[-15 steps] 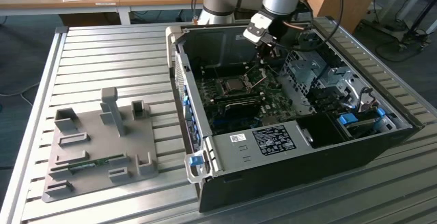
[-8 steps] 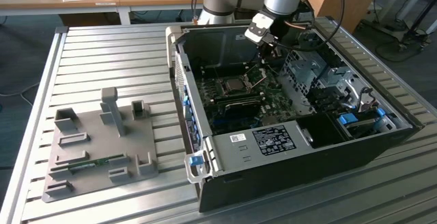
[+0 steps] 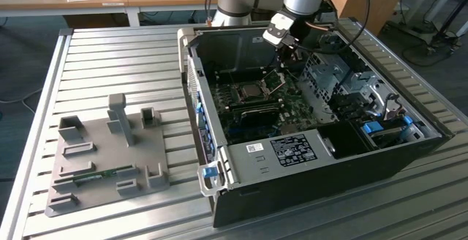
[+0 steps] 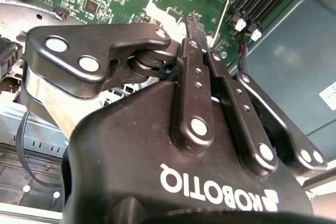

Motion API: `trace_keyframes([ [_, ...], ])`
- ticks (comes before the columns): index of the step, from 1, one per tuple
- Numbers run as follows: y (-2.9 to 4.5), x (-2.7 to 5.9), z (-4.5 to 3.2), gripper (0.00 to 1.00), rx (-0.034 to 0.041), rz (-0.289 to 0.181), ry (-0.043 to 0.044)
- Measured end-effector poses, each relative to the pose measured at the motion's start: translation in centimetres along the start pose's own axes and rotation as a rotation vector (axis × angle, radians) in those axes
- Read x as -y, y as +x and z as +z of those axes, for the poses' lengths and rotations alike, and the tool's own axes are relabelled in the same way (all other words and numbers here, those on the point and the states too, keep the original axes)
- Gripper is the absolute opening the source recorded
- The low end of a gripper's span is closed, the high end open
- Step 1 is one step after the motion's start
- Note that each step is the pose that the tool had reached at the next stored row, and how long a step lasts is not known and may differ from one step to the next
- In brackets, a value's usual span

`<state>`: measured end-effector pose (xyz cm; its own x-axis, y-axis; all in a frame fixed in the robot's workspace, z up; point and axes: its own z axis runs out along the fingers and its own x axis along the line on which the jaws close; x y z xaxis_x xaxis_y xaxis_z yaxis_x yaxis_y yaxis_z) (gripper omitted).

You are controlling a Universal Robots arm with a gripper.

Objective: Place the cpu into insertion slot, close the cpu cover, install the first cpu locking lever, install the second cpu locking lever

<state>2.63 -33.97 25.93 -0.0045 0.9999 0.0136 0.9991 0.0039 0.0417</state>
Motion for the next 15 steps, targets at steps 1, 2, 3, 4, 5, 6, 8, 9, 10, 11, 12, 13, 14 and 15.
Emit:
trace_keyframes([
  [1, 0.0, -0.14, 0.01, 0.11, 0.0, 0.0, 0.0],
  [2, 0.0, -0.28, 0.01, 0.11, 0.0, 0.0, 0.0],
  [3, 0.0, -0.42, 0.02, 0.11, 0.0, 0.0, 0.0],
  [4, 0.0, -0.55, 0.02, 0.11, 0.0, 0.0, 0.0],
  [5, 0.0, -0.68, 0.03, 0.11, 0.0001, 0.0, 0.0],
  [6, 0.0, -0.82, 0.04, 0.11, 0.0, 0.0, 0.0],
  [8, -0.01, -1.13, 0.05, 0.11, -0.0001, 0.0, 0.0],
  [9, -0.01, -1.29, 0.06, 0.11, 0.0, 0.0, 0.0],
  [10, -0.01, -1.45, 0.07, 0.11, 0.0, 0.0, 0.0],
  [11, -0.01, -1.61, 0.08, 0.11, -0.0001, 0.0, 0.0],
  [12, -0.01, -1.76, 0.08, 0.11, 0.0, 0.0, 0.0],
  [13, -0.01, -1.92, 0.09, 0.11, 0.0, 0.0, 0.0],
  [14, -0.01, -2.06, 0.1, 0.11, 0.0, 0.0, 0.0],
  [15, -0.01, -2.2, 0.12, 0.11, -0.0001, 0.0, 0.0],
])
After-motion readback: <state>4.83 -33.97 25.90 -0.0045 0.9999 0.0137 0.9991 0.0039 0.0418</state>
